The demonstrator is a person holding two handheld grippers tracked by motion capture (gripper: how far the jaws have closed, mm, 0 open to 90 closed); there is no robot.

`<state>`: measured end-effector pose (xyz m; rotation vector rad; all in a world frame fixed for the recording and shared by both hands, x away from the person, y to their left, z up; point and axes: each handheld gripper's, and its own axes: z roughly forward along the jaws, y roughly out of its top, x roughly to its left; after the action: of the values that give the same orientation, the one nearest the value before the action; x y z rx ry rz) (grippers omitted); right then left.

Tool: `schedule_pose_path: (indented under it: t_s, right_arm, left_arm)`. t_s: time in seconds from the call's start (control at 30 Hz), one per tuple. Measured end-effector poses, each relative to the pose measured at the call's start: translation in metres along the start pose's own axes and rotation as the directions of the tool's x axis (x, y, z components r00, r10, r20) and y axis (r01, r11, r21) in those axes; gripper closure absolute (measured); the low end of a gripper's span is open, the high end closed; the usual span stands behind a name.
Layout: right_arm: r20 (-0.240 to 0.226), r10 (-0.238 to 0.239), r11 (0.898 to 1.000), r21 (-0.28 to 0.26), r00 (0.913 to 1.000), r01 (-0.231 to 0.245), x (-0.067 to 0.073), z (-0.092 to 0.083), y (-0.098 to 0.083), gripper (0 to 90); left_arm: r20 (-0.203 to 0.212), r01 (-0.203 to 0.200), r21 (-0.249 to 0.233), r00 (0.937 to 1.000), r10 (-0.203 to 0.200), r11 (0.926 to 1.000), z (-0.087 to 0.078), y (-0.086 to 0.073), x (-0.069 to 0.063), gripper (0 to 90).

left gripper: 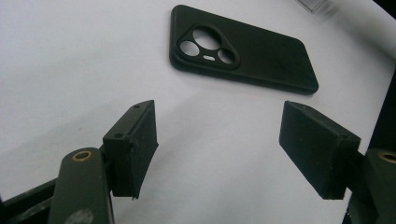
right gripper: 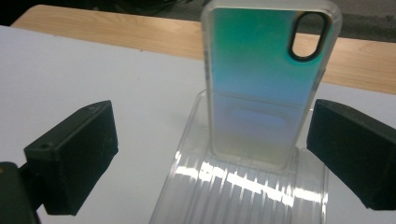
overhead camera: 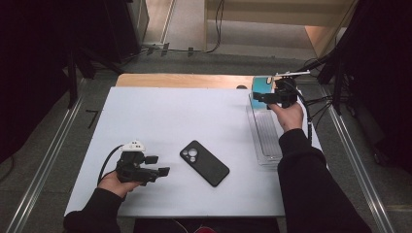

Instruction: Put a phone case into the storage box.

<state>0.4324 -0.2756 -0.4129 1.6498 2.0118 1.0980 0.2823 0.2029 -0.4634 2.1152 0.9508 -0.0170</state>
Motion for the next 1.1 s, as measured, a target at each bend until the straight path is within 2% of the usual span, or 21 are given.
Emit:
schedule_pose_path:
  t_s: [0.27, 0.7, 0.8, 0.87, 1.1]
  right_arm:
    - [-0.108, -0.044, 0.999, 0.015, 0.9932, 0.045, 0.013, -0.022, -0.008, 0.8]
    - [-0.197, -0.110, 0.993, 0.022, 0.9743, 0.117, 0.033, -0.046, -0.030, 0.9]
    - [-0.222, -0.127, 0.991, 0.023, 0.9668, 0.136, 0.037, -0.050, -0.036, 1.1]
    - [-0.242, -0.142, 0.988, 0.024, 0.9598, 0.152, 0.040, -0.052, -0.040, 5.4]
    - [-0.292, -0.177, 0.981, 0.028, 0.9400, 0.193, 0.049, -0.059, -0.052, 5.6]
  left_arm:
    - [0.003, 0.004, -0.006, 1.0000, -0.004, 1.0000, -0.001, 0.000, 0.001, 28.2]
    - [0.004, -0.002, -0.006, 1.0000, 0.002, 1.0000, -0.003, 0.001, 0.001, 28.2]
    - [0.004, -0.001, -0.007, 1.0000, 0.001, 1.0000, -0.003, 0.002, 0.001, 28.2]
    - [0.005, -0.002, -0.007, 1.0000, 0.002, 1.0000, -0.004, 0.002, 0.001, 28.2]
    - [0.009, -0.005, -0.008, 1.0000, 0.005, 1.0000, -0.005, 0.002, 0.001, 28.2]
